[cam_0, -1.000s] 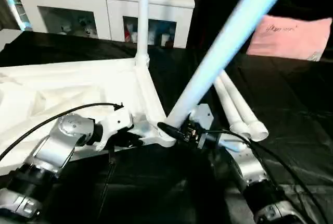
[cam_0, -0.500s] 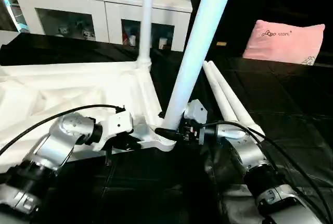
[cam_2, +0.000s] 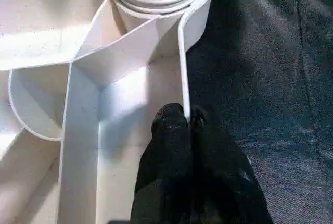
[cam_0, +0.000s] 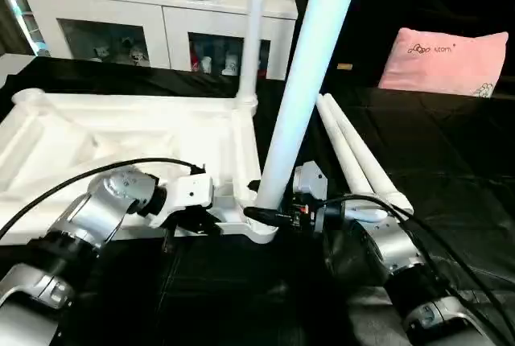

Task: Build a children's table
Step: Rotate leg to tighten

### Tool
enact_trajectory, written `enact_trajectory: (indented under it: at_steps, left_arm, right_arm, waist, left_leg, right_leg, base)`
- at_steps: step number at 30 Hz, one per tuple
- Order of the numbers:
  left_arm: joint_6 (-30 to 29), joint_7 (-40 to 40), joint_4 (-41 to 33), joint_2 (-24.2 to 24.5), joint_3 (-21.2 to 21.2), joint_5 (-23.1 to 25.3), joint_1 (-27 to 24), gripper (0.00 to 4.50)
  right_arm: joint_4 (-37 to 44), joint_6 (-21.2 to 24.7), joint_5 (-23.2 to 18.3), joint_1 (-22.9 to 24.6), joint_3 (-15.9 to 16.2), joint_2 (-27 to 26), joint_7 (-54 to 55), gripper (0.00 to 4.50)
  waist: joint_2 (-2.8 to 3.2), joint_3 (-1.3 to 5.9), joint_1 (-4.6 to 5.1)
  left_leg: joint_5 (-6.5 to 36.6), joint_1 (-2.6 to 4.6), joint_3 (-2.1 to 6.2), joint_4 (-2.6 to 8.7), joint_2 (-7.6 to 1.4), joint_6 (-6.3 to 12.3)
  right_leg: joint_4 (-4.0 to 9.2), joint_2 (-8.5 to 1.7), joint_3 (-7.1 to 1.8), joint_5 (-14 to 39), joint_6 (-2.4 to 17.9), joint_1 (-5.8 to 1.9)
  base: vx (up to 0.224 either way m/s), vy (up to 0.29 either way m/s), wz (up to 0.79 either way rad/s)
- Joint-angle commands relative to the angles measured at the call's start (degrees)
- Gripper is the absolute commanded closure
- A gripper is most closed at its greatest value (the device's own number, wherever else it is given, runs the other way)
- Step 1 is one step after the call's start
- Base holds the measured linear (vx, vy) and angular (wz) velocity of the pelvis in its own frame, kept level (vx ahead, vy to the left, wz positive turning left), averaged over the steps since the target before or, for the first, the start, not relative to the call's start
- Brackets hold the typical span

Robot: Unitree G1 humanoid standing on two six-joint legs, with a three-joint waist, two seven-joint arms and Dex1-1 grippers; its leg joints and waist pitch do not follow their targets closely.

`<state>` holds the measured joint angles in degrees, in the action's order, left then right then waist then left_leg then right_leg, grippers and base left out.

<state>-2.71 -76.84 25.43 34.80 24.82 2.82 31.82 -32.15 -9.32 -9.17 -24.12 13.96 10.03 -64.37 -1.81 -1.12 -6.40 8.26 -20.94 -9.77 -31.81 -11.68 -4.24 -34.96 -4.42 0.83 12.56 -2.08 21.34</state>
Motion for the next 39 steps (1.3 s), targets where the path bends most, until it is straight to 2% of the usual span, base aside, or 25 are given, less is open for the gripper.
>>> enact_trajectory:
  at_steps: [1,5,6,7,8,9,10,11,12,13,14,15,16,17,18,19,20,21,22,25,27,31,34,36,39]
  left_arm:
    - [2.1,-0.5,-0.9,-1.8,1.7,1.0,1.2,4.50]
    - [1.2,-0.2,-0.6,-2.1,0.7,0.2,0.7,4.50]
    - [0.7,0.2,-0.6,-2.2,0.3,0.0,0.4,4.50]
    - [0.0,0.9,-0.8,-2.2,-0.3,-0.5,0.0,4.50]
    - [-1.6,2.0,-1.4,-2.3,-1.7,-1.6,-0.9,4.50]
    - [-3.7,3.1,-2.4,-2.2,-3.4,-3.0,-1.9,4.50]
    - [-5.6,4.2,-3.9,-2.0,-5.2,-4.2,-3.1,4.50]
    - [-8.8,5.7,-7.0,-1.3,-7.6,-5.9,-5.1,4.50]
    - [-9.6,6.1,-7.8,-1.2,-8.2,-6.3,-5.5,4.50]
    - [-10.8,6.6,-9.2,-0.9,-9.0,-6.9,-6.3,4.50]
    - [-13.9,8.0,-12.3,-0.6,-10.8,-7.9,-8.0,4.50]
    - [-14.2,8.2,-12.6,-0.6,-11.0,-8.0,-8.2,4.50]
    - [-15.6,8.8,-14.0,-0.6,-11.7,-8.4,-9.0,4.50]
    - [-21.0,12.0,-20.7,-0.9,-13.8,-8.8,-12.6,4.50]
    - [-22.9,13.1,-23.2,-1.1,-14.4,-8.7,-13.9,4.50]
    - [-23.8,13.7,-24.1,-1.3,-14.6,-8.6,-14.4,4.50]
    - [-27.2,16.0,-27.9,-2.3,-14.8,-8.1,-16.1,4.50]
    - [-27.5,16.2,-28.2,-2.4,-14.8,-8.0,-16.2,4.50]
    - [-29.1,17.3,-29.9,-3.1,-14.7,-7.8,-16.9,4.50]
    - [-33.1,20.8,-33.7,-4.9,-13.2,-6.6,-17.9,4.50]
    - [-33.5,21.4,-33.9,-5.0,-12.8,-6.4,-17.8,4.50]
    - [-34.7,22.8,-34.5,-4.4,-11.8,-5.4,-17.1,4.50]
    - [-34.8,23.5,-33.3,-3.7,-10.9,-3.6,-15.9,4.50]
    - [-36.3,24.1,-33.7,-4.0,-10.7,-3.3,-15.3,4.50]
    - [-37.9,24.9,-34.2,-4.6,-10.5,-3.3,-15.0,4.50]
  right_arm:
    - [-4.5,4.8,3.2,4.5,6.0,0.2,-3.8,2.57]
    - [-4.3,5.5,3.6,4.4,5.7,-0.2,-2.2,2.57]
    - [-4.7,5.5,3.9,4.2,5.4,-0.4,-1.1,2.57]
    - [-5.5,5.3,4.3,3.8,4.8,-0.9,0.9,2.57]
    - [-7.0,4.9,4.8,3.1,3.6,-1.7,4.6,2.57]
    - [-8.7,4.5,5.1,2.1,2.0,-2.7,8.7,2.57]
    - [-10.3,4.0,5.5,1.2,0.5,-3.4,12.9,2.57]
    - [-12.5,4.0,5.6,-0.2,-1.2,-4.3,17.6,2.57]
    - [-13.0,4.0,5.6,-0.5,-1.6,-4.5,18.6,2.57]
    - [-13.7,4.0,5.5,-1.0,-2.1,-4.8,20.0,2.57]
    - [-15.3,4.1,5.2,-2.2,-3.4,-5.8,23.5,2.57]
    - [-15.5,4.1,5.1,-2.3,-3.6,-5.9,23.9,2.57]
    - [-16.2,4.2,5.0,-2.9,-4.2,-6.4,25.9,2.57]
    - [-19.8,4.8,4.5,-5.8,-5.9,-8.7,32.6,2.57]
    - [-21.1,4.7,4.5,-6.8,-6.3,-9.5,34.9,2.57]
    - [-21.6,4.7,4.5,-7.2,-6.3,-9.9,35.5,2.57]
    - [-23.6,4.8,4.5,-8.7,-6.5,-11.3,37.8,2.57]
    - [-23.8,4.9,4.5,-8.8,-6.4,-11.4,38.0,2.57]
    - [-24.6,5.0,4.7,-9.5,-6.4,-12.1,39.0,2.57]
    - [-27.1,5.7,4.7,-11.8,-6.4,-13.9,42.4,2.57]
    - [-27.6,5.9,4.6,-12.2,-6.5,-14.1,43.0,2.57]
    - [-29.5,5.3,4.1,-13.1,-7.0,-14.3,44.3,2.57]
    - [-30.0,4.7,3.6,-13.2,-7.5,-14.3,44.6,2.57]
    - [-30.5,4.3,3.8,-13.2,-7.9,-14.3,45.4,2.57]
    - [-31.0,3.9,3.9,-13.3,-8.2,-14.4,46.5,2.57]
  waist:
    - [1.60,1.44,0.75]
    - [1.56,1.37,0.74]
    - [1.34,1.38,0.73]
    - [1.06,1.38,0.79]
    - [1.28,1.27,0.83]
    - [1.24,1.10,1.07]
    - [0.13,1.02,1.49]
    - [0.77,0.86,1.57]
    - [0.50,0.58,2.17]
    - [0.44,0.72,2.57]
    - [0.35,0.94,3.07]
    - [0.80,0.81,3.60]
    - [0.03,0.74,3.85]
    - [-0.08,0.86,4.24]
    - [-0.45,0.55,5.17]
    - [-0.25,0.69,5.29]
    - [-0.14,0.68,5.46]
    - [-0.53,0.45,5.73]
    - [-0.38,0.35,5.80]
    - [-1.09,-0.03,6.24]
    - [-0.93,-0.22,6.27]
    - [-0.66,-0.20,6.40]
    - [-0.41,-0.38,6.33]
    - [-0.23,-0.32,6.34]
    - [0.01,-0.29,6.23]
  left_leg:
    - [33.1,1.70,0.75,4.76,-1.38,-4.12]
    - [33.1,1.66,0.77,4.88,-1.45,-4.09]
    - [33.2,1.68,0.75,4.87,-1.47,-4.05]
    - [33.3,1.64,0.71,4.89,-1.48,-4.04]
    - [33.5,1.66,0.76,4.96,-1.47,-4.30]
    - [34.5,1.60,0.85,5.01,-1.38,-4.60]
    - [35.7,1.66,0.90,5.00,-1.35,-4.65]
    - [36.7,1.77,1.21,5.05,-1.35,-5.02]
    - [38.0,1.61,1.61,5.14,-1.37,-5.33]
    - [38.5,1.52,1.75,5.25,-1.20,-5.23]
    - [37.3,0.77,2.03,5.50,-1.20,-5.33]
    - [37.7,0.36,2.17,5.89,-1.26,-5.89]
    - [38.2,0.47,2.05,5.79,-1.23,-5.63]
    - [38.1,0.28,2.20,5.74,-1.27,-5.84]
    - [38.1,-0.18,2.28,5.92,-1.16,-5.71]
    - [38.0,-0.32,2.38,5.86,-1.12,-5.95]
    - [38.9,0.02,2.34,5.77,-1.04,-6.01]
    - [40.0,0.29,2.45,5.74,-1.09,-5.75]
    - [40.5,0.36,2.44,5.78,-1.08,-5.77]
    - [41.8,0.59,2.52,5.66,-1.02,-5.40]
    - [43.2,1.10,2.56,5.50,-0.93,-5.36]
    - [44.7,1.19,2.72,5.78,-0.97,-5.47]
    - [47.6,2.43,2.51,5.56,-0.95,-5.27]
    - [48.3,2.45,2.56,5.72,-0.97,-5.21]
    - [48.7,2.58,2.52,5.78,-0.97,-5.25]
  right_leg:
    - [5.19,-2.40,-1.39,19.4,10.5,0.64]
    - [5.21,-2.44,-1.45,19.8,10.3,0.74]
    - [5.22,-2.50,-1.46,20.2,10.3,0.81]
    - [5.24,-2.51,-1.47,20.6,10.3,0.86]
    - [5.30,-2.60,-1.51,21.6,10.1,0.99]
    - [5.47,-2.68,-1.46,23.7,9.7,1.07]
    - [5.84,-2.74,-1.30,27.3,9.0,1.22]
    - [5.77,-3.03,-1.33,29.5,8.7,1.48]
    - [5.93,-3.34,-1.16,33.6,7.9,1.66]
    - [6.39,-3.19,-0.91,35.4,7.1,1.35]
    - [6.17,-3.14,-0.74,34.0,6.6,0.85]
    - [5.75,-2.81,-0.65,31.4,7.1,0.90]
    - [6.07,-2.66,-0.56,31.4,7.0,1.17]
    - [5.54,-2.99,-0.69,30.4,7.8,1.10]
    - [5.73,-2.75,-0.42,30.4,7.8,1.09]
    - [5.56,-2.80,-0.38,30.4,7.7,0.93]
    - [5.84,-2.65,-0.35,30.3,7.4,1.30]
    - [6.00,-2.54,-0.08,29.2,7.8,1.53]
    - [6.16,-2.46,0.03,28.8,7.8,1.51]
    - [6.78,-2.70,0.41,30.3,7.1,1.65]
    - [7.28,-2.63,0.62,32.2,6.2,2.00]
    - [7.29,-2.44,0.96,30.9,6.1,1.75]
    - [8.02,-2.08,1.30,31.7,5.8,2.66]
    - [7.98,-2.06,1.58,31.2,5.7,2.34]
    - [7.97,-2.03,1.65,30.4,6.0,2.41]
  base:
    - [0.000,0.000,0.00]
    - [0.000,0.000,0.00]
    - [0.000,0.000,0.00]
    - [0.000,0.000,0.00]
    - [0.000,0.000,0.00]
    - [0.000,0.000,0.00]
    - [0.000,0.000,0.00]
    - [0.000,0.000,0.00]
    - [0.000,0.000,0.00]
    - [-0.055,0.008,-0.19]
    - [-0.055,0.008,-0.19]
    - [-0.037,0.023,-0.25]
    - [-0.029,0.024,-0.20]
    - [-0.029,0.024,-0.20]
    - [-0.038,0.022,-0.23]
    - [-0.041,0.020,-0.28]
    - [-0.041,0.020,-0.28]
    - [-0.036,0.019,-0.21]
    - [0.000,0.000,0.00]
    - [0.000,0.000,0.00]
    - [0.000,0.000,0.00]
    - [0.000,0.000,0.00]
    - [0.000,0.000,0.00]
    - [0.000,0.000,0.00]
    - [0.000,0.000,0.00]
